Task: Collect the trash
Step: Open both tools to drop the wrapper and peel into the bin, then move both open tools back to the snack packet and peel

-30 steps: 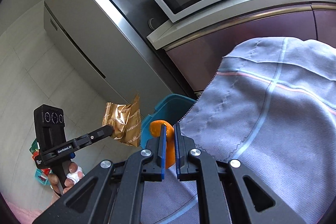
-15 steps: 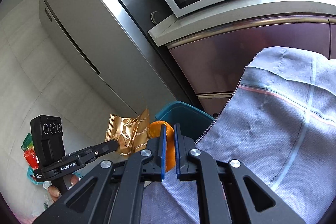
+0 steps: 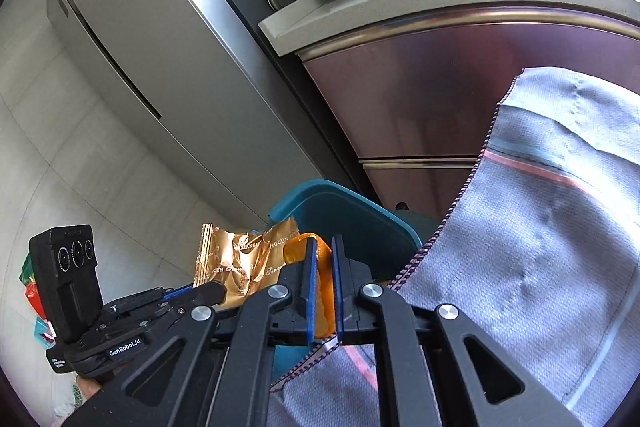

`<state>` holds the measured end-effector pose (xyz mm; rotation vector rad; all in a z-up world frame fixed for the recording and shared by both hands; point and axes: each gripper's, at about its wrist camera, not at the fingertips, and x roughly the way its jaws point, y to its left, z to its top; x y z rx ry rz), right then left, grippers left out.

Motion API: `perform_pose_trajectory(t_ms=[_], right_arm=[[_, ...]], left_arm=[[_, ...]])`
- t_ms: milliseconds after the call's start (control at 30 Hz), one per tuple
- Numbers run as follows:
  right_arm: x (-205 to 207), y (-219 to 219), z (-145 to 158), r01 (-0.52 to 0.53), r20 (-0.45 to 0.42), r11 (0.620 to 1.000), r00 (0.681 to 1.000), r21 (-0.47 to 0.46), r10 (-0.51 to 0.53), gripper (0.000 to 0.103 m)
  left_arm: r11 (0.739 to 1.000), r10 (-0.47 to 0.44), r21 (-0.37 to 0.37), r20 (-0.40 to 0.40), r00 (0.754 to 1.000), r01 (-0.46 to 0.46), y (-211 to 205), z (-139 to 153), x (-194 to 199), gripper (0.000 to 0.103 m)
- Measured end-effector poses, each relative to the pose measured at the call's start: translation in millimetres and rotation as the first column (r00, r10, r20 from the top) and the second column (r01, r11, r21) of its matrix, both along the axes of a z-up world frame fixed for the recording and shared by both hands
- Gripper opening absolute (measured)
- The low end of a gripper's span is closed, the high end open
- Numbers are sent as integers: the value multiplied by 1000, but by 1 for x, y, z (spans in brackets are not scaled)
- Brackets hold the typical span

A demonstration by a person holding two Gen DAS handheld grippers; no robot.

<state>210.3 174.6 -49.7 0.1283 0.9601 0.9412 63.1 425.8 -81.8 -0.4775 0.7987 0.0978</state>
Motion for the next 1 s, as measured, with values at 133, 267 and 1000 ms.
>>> perform_pose_trajectory(t_ms=[133,267,1000], right_arm=[[3,12,-6,-1,-4,1000,1000,-30,1,8],[3,21,-9,-3,-2,999,1000,-52,3,10],[-48,-77,43,21,132,998,991,60,-28,32]], left_arm=[[1000,-4,7,-19,1000,4,2,-8,14,17],[1000,2,4,-41,999,-2,-2,-18,22,26],[989,-143,77,202,969,130,-81,42,-2,43]])
